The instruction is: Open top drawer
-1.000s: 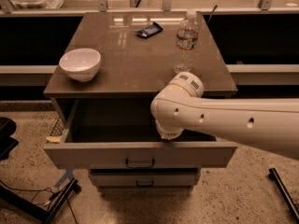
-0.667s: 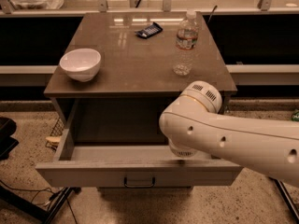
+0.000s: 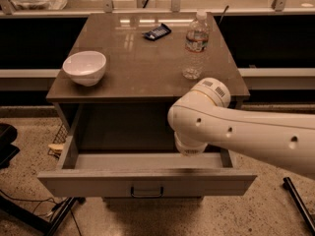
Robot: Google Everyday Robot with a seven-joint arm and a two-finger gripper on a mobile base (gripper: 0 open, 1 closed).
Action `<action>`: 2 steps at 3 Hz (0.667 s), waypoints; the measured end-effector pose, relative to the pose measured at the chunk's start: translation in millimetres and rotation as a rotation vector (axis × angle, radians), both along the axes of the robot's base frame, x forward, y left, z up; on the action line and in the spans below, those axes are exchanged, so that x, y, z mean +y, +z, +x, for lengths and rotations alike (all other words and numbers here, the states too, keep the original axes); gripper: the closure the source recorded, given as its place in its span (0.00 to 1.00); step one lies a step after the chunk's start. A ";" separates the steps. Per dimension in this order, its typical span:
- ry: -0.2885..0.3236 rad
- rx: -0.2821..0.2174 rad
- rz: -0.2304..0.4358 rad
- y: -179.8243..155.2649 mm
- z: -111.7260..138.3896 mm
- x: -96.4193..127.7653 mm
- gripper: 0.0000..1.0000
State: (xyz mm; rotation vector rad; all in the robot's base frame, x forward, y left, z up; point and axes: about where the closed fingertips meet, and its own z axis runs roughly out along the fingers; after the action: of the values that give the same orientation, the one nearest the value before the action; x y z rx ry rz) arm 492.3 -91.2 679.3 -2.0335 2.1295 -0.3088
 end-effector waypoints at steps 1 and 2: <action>0.013 0.043 0.073 -24.5 17.7 5.4 1.00; 0.009 0.097 0.137 -51.1 13.8 3.7 1.00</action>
Offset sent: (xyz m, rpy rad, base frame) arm 0.0004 -0.0037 -0.0879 0.2195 0.1816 -0.0091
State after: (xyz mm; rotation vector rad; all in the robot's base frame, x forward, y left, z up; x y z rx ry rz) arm 506.1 -87.5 628.2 -2.0179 2.1324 -0.0615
